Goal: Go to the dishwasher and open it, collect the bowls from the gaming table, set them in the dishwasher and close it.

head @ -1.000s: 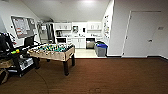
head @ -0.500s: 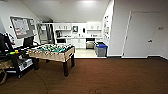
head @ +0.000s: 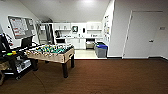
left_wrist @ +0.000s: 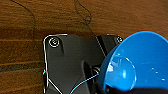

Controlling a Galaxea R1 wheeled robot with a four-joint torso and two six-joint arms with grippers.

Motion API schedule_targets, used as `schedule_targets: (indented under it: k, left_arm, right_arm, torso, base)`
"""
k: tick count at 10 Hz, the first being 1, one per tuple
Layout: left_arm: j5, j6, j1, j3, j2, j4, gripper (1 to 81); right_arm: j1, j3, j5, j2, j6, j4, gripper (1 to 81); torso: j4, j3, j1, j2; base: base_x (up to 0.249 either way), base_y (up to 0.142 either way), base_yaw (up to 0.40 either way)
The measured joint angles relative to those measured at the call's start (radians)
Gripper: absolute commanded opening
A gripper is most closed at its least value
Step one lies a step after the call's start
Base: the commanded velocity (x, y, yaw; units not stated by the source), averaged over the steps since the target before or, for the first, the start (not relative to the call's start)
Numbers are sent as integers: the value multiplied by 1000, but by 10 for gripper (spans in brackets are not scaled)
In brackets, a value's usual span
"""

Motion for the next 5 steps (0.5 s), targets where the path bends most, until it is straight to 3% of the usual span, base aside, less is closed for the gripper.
schedule_targets:
  k: [3, 5]
  left_arm:
    - [-2, 0, -5, -1, 0, 0, 10]
    - [-2, 0, -3, -1, 0, 0, 10]
  right_arm:
    - [1, 0, 1, 7, 0, 0, 10]
    - [0, 1, 1, 5, 0, 0, 10]
  torso:
    - [0, 0, 0, 0]
    - [0, 0, 0, 0]
  base:
    - [135, 0, 0]
    - [148, -65, 0]
